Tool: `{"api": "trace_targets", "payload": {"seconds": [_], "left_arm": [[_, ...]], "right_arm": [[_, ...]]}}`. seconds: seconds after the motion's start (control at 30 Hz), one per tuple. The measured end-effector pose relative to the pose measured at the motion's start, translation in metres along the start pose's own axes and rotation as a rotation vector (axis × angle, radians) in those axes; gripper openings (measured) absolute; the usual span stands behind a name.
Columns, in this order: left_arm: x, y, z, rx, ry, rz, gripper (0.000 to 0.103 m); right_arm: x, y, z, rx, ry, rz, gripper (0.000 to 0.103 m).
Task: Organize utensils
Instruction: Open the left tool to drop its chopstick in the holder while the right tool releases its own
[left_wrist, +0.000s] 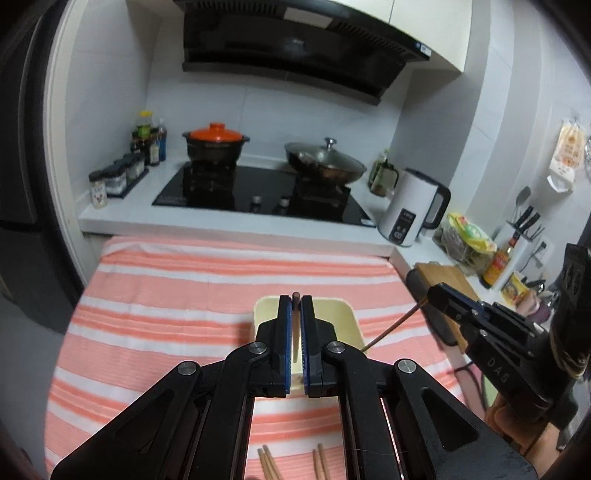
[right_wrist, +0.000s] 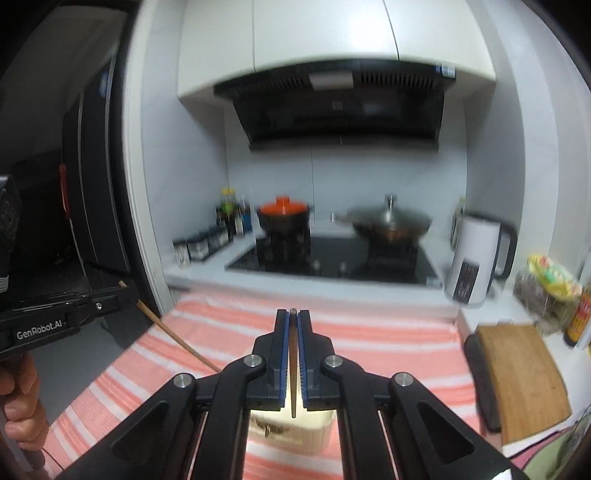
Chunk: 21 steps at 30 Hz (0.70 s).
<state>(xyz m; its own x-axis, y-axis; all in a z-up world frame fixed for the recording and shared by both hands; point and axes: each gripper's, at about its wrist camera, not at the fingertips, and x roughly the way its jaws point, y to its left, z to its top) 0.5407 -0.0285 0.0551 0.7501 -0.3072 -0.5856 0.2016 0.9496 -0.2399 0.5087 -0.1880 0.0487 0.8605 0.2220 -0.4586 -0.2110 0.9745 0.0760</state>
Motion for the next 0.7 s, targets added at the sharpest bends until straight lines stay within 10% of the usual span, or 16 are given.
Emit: {"api": "trace_targets", "payload": {"seconds": [0.33,0.43,0.6,0.7], "left_arm": [[0.032,-0.001,-0.020,0.016,0.104,-0.016,0.010],[0.017,-0.003,-0.023,0.035,0.079,-0.018,0.053],[-0.033,0.002,-0.050,0.086,-0.017,0.021,0.097],[-0.061,0.010,-0.082,0.116,-0.051,0.057,0.099]], "right_arm": [[0.033,-0.010,-0.021,0.044,0.132,0.028,0.012],[0.022,-0.008,-0.018,0.053,0.092,0.038,0.055],[-0.024,0.000,-0.020,0.016,0.015,0.013,0.061],[-0.057,0.003,-0.036,-0.017,-0.013,0.007,0.066]]}}
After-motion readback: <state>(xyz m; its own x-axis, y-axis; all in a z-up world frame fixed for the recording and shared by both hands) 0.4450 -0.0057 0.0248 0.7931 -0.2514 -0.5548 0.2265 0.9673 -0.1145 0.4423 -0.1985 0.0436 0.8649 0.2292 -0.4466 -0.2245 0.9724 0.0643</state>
